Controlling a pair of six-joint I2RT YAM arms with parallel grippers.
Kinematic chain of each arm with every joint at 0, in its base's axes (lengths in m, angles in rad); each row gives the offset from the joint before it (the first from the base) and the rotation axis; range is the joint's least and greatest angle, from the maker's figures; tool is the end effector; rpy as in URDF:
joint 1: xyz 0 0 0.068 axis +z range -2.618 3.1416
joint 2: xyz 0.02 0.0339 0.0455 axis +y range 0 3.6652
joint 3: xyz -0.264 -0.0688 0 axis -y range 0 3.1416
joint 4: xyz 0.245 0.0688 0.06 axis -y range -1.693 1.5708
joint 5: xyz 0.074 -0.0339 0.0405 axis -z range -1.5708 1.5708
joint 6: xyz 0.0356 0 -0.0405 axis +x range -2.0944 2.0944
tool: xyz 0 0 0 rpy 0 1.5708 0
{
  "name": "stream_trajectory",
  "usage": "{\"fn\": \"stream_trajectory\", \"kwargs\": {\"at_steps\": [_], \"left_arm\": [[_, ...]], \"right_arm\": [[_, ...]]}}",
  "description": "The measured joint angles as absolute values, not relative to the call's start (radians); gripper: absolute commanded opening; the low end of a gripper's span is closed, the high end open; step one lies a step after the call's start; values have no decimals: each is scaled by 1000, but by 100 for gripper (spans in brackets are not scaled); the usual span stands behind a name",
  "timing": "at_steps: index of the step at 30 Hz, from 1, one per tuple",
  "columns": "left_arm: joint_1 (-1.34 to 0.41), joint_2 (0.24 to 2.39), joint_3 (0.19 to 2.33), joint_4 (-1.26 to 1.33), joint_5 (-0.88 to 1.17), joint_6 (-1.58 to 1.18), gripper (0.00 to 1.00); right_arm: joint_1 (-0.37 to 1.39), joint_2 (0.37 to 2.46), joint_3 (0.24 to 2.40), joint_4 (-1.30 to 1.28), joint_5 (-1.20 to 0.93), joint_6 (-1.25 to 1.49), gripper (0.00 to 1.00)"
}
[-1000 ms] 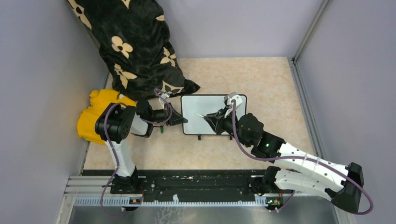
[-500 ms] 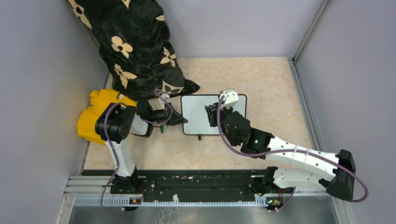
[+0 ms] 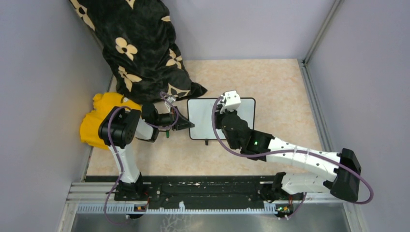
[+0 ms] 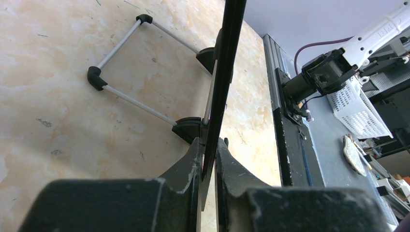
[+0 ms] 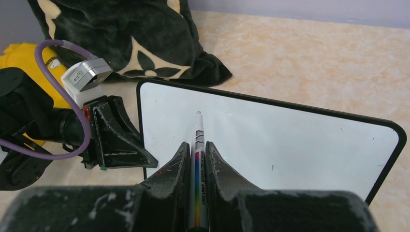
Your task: Write a sentence on the whiteboard
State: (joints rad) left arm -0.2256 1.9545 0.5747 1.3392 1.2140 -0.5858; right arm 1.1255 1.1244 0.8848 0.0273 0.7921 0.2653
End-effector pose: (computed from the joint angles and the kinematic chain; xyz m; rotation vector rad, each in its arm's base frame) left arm 0.2953 -0.1020 0.1256 0.7283 1.6848 -1.5531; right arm 0.1327 0.2193 0.3309 -0.1804 1.7205 0.3217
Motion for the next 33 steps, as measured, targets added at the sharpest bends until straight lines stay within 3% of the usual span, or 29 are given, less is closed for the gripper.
{"fn": "stream_trajectory", "kwargs": {"at_steps": [15,21,33], "left_arm": [[-226,1954,575,1336,1214,-582,0],[-226,1954,576,1336,1214,-584,28],[-227,1941,576,1344,1201,-642,38]], "right_arm": [[1126,1134,851,45,723,300,0],[1140,1169,851,60,705,300,0],[1145,1141,838,91,623,316,0]]}}
